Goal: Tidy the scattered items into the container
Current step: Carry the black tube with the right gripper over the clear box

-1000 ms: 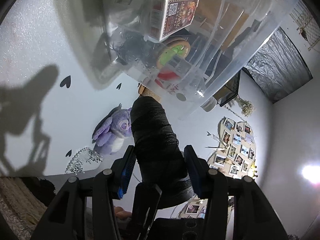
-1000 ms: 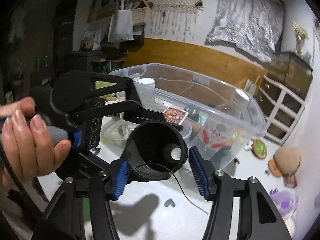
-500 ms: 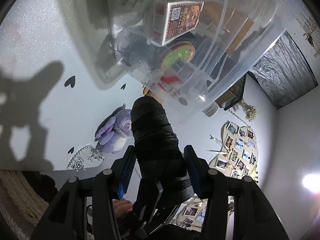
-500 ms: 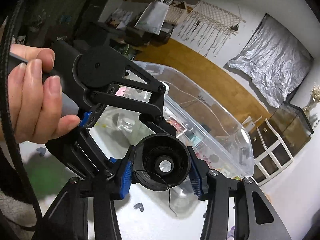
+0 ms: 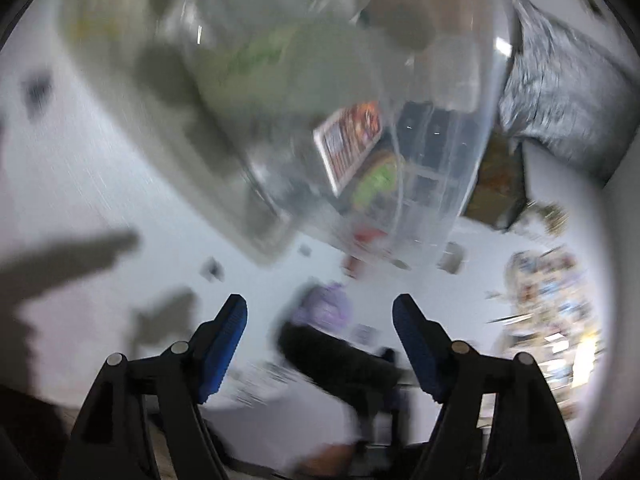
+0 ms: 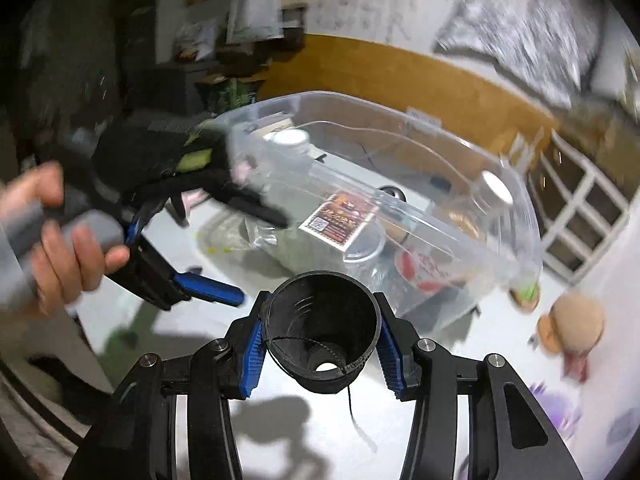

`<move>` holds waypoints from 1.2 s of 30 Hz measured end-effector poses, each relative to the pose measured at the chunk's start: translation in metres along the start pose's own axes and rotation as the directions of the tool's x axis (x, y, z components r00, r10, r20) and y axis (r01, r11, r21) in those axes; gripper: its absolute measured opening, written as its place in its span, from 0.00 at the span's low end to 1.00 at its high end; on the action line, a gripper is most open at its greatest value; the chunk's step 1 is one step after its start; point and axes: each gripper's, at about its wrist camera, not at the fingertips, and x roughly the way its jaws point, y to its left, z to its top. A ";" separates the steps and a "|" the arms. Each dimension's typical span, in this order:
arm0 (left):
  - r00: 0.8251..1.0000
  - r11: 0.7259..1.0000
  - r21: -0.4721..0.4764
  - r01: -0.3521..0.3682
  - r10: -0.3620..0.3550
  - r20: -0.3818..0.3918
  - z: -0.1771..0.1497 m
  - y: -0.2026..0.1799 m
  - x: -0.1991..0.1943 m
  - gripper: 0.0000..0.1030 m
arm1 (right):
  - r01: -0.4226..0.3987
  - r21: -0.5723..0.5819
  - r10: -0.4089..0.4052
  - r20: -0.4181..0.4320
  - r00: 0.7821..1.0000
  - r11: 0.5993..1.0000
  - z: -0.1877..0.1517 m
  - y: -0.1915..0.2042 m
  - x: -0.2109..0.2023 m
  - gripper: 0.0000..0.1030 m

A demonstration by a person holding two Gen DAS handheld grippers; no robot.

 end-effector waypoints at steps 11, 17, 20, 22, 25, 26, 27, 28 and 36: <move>0.851 0.716 0.477 -0.509 0.337 0.403 -0.014 -0.065 -0.021 0.73 | -0.127 0.263 0.134 -0.007 0.991 0.956 0.049 -0.072 -0.028 0.48; 0.760 0.549 0.540 -0.639 0.342 0.552 -0.015 -0.079 -0.025 0.73 | -0.243 0.335 0.232 0.072 0.970 0.910 0.103 -0.111 -0.038 0.48; 0.724 0.510 0.531 -0.676 0.323 0.610 -0.007 -0.078 -0.033 0.73 | -0.279 0.336 0.261 0.100 0.960 0.900 0.129 -0.123 -0.029 0.48; 0.708 0.496 0.528 -0.690 0.307 0.636 -0.002 -0.078 -0.041 0.73 | -0.303 0.331 0.284 0.105 0.953 0.894 0.151 -0.130 -0.016 0.48; 0.707 0.495 0.535 -0.685 0.276 0.651 0.004 -0.078 -0.055 0.73 | -0.324 0.315 0.317 0.073 0.946 0.892 0.182 -0.132 0.013 0.48; 0.704 0.492 0.536 -0.686 0.267 0.658 0.007 -0.078 -0.059 0.73 | -0.328 0.303 0.328 0.051 0.943 0.895 0.192 -0.131 0.027 0.48; 0.701 0.487 0.537 -0.689 0.259 0.664 0.009 -0.078 -0.063 0.76 | -0.331 0.294 0.337 0.031 0.941 0.897 0.200 -0.131 0.039 0.48; 0.697 0.481 0.538 -0.693 0.254 0.671 0.011 -0.078 -0.067 0.79 | -0.334 0.283 0.346 0.008 0.938 0.899 0.207 -0.129 0.051 0.48; 0.706 0.460 0.568 -0.682 0.214 0.675 0.020 -0.079 -0.081 0.80 | -0.346 0.188 0.386 -0.256 0.886 0.919 0.224 -0.079 0.167 0.48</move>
